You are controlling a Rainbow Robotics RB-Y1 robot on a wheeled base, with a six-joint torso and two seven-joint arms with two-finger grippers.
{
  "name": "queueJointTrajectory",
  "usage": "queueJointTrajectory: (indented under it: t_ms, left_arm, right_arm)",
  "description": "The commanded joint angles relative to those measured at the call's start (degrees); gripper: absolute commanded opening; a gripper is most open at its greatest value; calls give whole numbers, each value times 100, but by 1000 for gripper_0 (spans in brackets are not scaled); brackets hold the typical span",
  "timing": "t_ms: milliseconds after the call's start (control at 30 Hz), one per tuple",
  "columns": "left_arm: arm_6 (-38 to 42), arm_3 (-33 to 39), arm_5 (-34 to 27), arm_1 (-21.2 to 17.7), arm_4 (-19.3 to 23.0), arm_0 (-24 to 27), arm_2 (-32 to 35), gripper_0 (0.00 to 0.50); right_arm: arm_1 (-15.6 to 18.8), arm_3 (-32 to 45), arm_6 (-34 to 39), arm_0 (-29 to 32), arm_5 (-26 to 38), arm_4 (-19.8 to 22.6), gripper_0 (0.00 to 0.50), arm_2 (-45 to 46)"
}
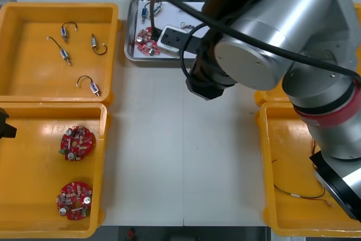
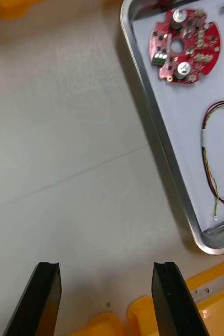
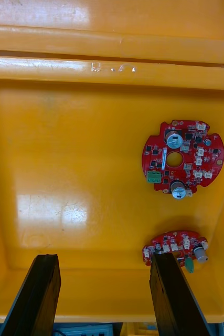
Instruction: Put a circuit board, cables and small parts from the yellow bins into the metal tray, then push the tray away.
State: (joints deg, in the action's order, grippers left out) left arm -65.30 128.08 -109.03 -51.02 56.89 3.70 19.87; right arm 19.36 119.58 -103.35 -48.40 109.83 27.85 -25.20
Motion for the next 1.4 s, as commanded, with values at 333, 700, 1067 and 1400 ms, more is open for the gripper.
queueJointTrajectory:
  t_ms: [333, 700, 1067, 1400]
  left_arm:
    - [-396, 165, 48, -198, 33, -124, 149, 500]
    - [-396, 165, 48, -198, 33, -124, 149, 500]
    - [-396, 165, 48, -198, 33, -124, 149, 500]
    - [-396, 165, 48, -198, 33, -124, 149, 500]
  right_arm:
    - [1122, 1876, 1889, 1825, 17, 528, 500, 1343]
    - [1667, 2350, 2478, 3196, 17, 757, 500, 2810]
    - [2019, 2333, 2548, 4154, 17, 1065, 500, 4058]
    - [1949, 1964, 2548, 4550, 17, 1522, 500, 4788]
